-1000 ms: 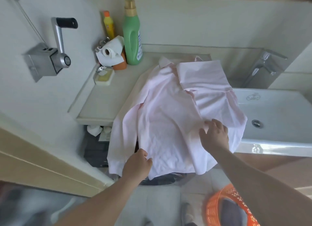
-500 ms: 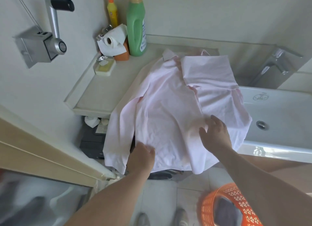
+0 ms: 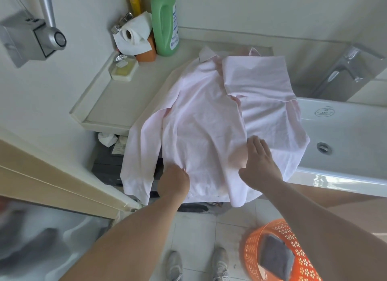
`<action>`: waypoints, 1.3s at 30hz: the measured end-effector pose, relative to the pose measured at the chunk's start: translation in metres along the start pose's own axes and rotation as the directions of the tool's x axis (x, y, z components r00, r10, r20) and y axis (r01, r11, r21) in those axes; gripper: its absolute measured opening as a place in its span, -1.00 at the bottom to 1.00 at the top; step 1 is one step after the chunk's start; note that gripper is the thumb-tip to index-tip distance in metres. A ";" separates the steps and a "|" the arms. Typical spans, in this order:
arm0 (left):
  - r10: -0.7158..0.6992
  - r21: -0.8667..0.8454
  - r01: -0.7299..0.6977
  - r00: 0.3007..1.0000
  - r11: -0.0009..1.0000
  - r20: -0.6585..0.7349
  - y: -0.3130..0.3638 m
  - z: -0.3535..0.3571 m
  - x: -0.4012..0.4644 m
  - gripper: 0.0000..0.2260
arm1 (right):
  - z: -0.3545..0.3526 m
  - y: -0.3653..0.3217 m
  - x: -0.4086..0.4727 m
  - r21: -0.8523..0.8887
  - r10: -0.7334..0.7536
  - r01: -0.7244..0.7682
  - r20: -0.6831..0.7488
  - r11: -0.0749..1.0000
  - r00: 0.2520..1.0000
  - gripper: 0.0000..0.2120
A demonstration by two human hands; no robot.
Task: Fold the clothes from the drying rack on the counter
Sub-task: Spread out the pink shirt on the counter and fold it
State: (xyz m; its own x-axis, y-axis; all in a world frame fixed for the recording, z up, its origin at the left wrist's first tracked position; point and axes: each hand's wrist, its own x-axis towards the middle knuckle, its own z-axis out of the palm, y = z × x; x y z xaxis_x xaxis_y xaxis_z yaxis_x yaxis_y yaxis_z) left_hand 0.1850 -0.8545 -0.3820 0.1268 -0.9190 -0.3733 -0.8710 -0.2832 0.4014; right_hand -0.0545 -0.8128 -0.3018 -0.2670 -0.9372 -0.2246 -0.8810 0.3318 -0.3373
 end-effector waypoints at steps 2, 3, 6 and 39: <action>0.064 -0.130 -0.055 0.996 0.990 0.066 -0.007 -0.003 0.000 -0.74 | -0.005 0.001 0.000 -0.005 -0.009 0.009 0.021 1.000 1.000 -0.13; 0.102 -0.182 -0.083 0.990 0.980 0.097 -0.011 -0.006 -0.002 -0.76 | -0.007 0.001 0.000 -0.006 -0.013 0.013 0.031 1.000 0.999 -0.13; 0.222 -0.240 -0.186 0.966 0.953 0.131 -0.024 -0.020 -0.012 -0.81 | -0.009 0.003 0.001 -0.022 -0.015 0.016 0.045 1.000 0.999 -0.12; -0.041 0.088 0.038 0.999 0.995 0.034 -0.071 -0.091 -0.028 -0.70 | 0.010 0.074 -0.020 0.579 0.480 -0.300 -0.183 0.758 0.858 -0.55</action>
State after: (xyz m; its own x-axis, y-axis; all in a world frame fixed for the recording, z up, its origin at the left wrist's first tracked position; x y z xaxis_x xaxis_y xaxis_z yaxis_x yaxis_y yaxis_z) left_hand 0.2871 -0.8335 -0.3239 0.1462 -0.8967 -0.4178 -0.9040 -0.2926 0.3118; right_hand -0.1101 -0.7689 -0.3312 -0.7232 -0.6649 -0.1868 -0.3614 0.5948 -0.7180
